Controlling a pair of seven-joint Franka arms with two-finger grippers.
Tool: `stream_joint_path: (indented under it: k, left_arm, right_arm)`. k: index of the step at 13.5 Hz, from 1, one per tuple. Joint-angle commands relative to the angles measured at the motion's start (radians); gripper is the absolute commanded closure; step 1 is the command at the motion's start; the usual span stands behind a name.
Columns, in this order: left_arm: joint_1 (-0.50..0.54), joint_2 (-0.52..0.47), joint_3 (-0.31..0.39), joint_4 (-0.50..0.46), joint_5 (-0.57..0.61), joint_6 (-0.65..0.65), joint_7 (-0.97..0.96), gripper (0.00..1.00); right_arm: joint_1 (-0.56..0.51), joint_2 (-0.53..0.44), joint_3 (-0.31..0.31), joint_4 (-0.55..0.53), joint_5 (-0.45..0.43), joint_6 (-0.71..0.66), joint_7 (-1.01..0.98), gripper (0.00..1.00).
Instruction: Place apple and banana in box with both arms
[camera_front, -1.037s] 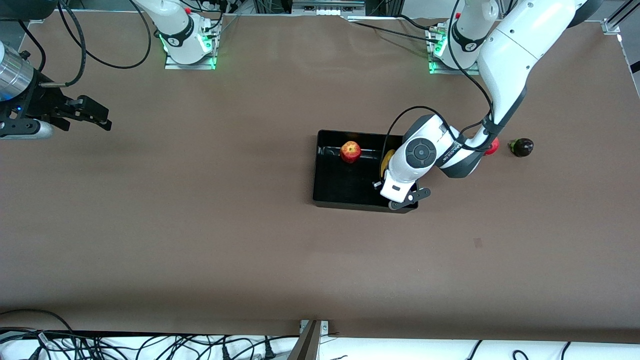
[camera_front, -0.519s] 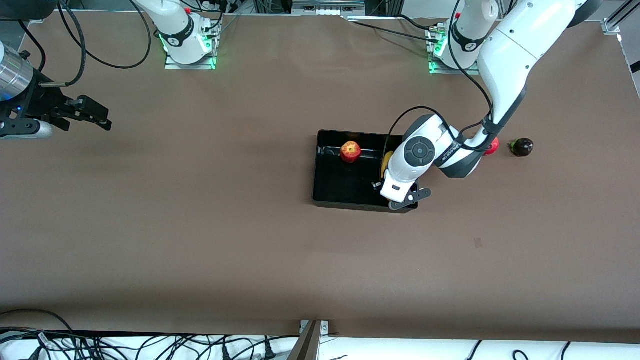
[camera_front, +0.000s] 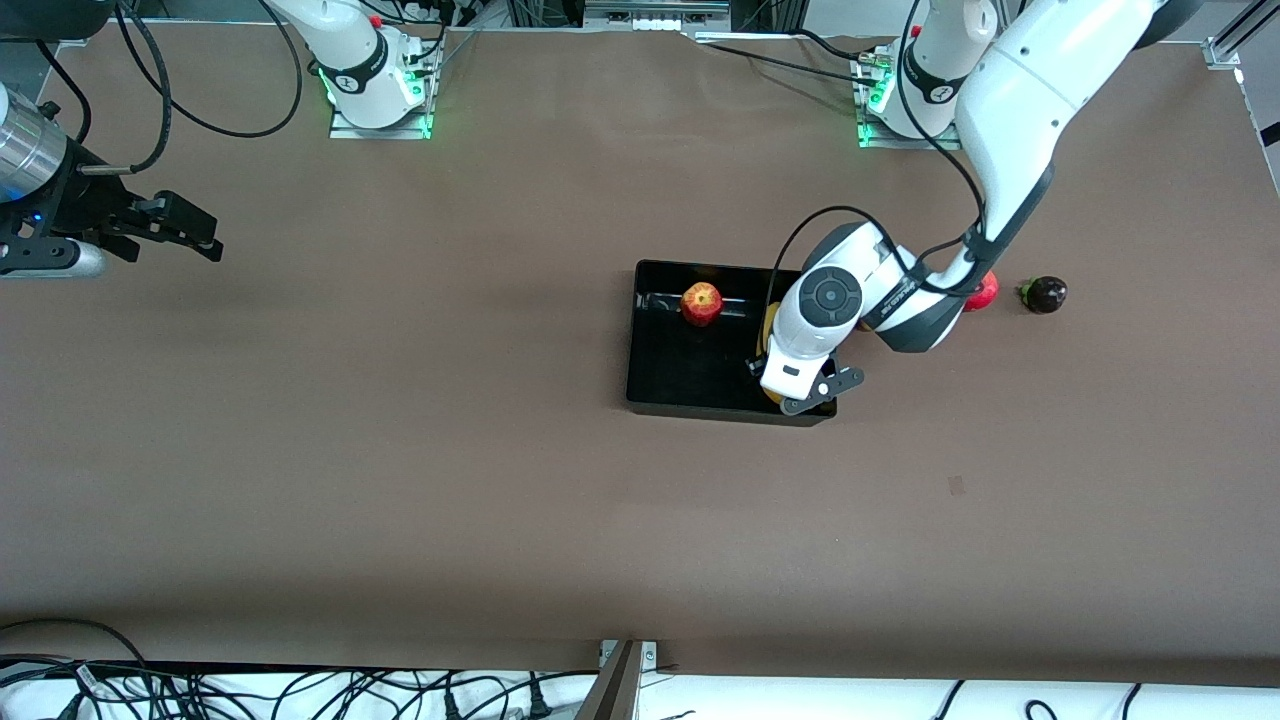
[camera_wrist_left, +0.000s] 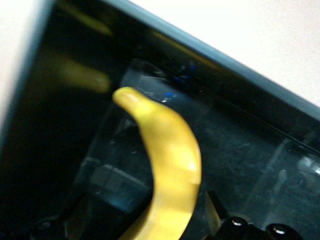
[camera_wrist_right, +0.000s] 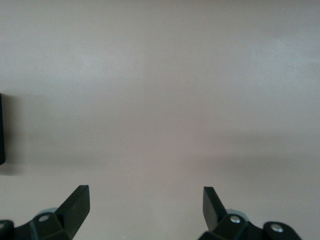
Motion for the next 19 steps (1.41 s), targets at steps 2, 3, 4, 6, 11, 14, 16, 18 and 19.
stream_joint_path:
  k: [2, 3, 4, 6, 11, 14, 16, 18, 19]
  left_arm:
    - [-0.005, -0.198, -0.002, -0.02, -0.033, -0.168, -0.011, 0.0]
    - [-0.002, -0.228, -0.002, -0.017, -0.056, -0.2, 0.012, 0.0]
    - [0.004, -0.267, 0.004, -0.015, -0.1, -0.238, 0.07, 0.0]
    - [0.009, -0.348, 0.041, -0.012, -0.183, -0.353, 0.279, 0.0]
    - [0.006, -0.517, 0.252, 0.066, -0.321, -0.594, 0.801, 0.0]
    - [0.012, -0.61, 0.363, 0.071, -0.355, -0.639, 1.027, 0.0]
    - [0.021, -0.67, 0.426, 0.075, -0.358, -0.659, 1.128, 0.0]
    - [0.047, -0.697, 0.446, 0.145, -0.356, -0.714, 1.167, 0.0]
    - [0.078, -0.701, 0.445, 0.178, -0.358, -0.723, 1.184, 0.0]
  right_arm:
    - [-0.012, 0.009, 0.007, 0.019, 0.005, -0.002, 0.001, 0.0]
    - [-0.012, 0.009, 0.007, 0.019, 0.004, -0.001, 0.001, 0.0]
    - [-0.012, 0.009, 0.007, 0.019, 0.005, -0.001, 0.001, 0.0]
    - [-0.012, 0.009, 0.007, 0.019, 0.004, -0.002, 0.001, 0.0]
    - [-0.012, 0.009, 0.007, 0.019, 0.004, -0.002, 0.001, 0.0]
    - [-0.012, 0.009, 0.007, 0.019, 0.005, -0.001, 0.001, 0.0]
    - [-0.012, 0.009, 0.007, 0.019, 0.004, -0.002, 0.001, 0.0]
    - [-0.012, 0.009, 0.007, 0.019, 0.004, -0.001, 0.001, 0.0]
    - [-0.012, 0.009, 0.007, 0.019, 0.004, -0.001, 0.001, 0.0]
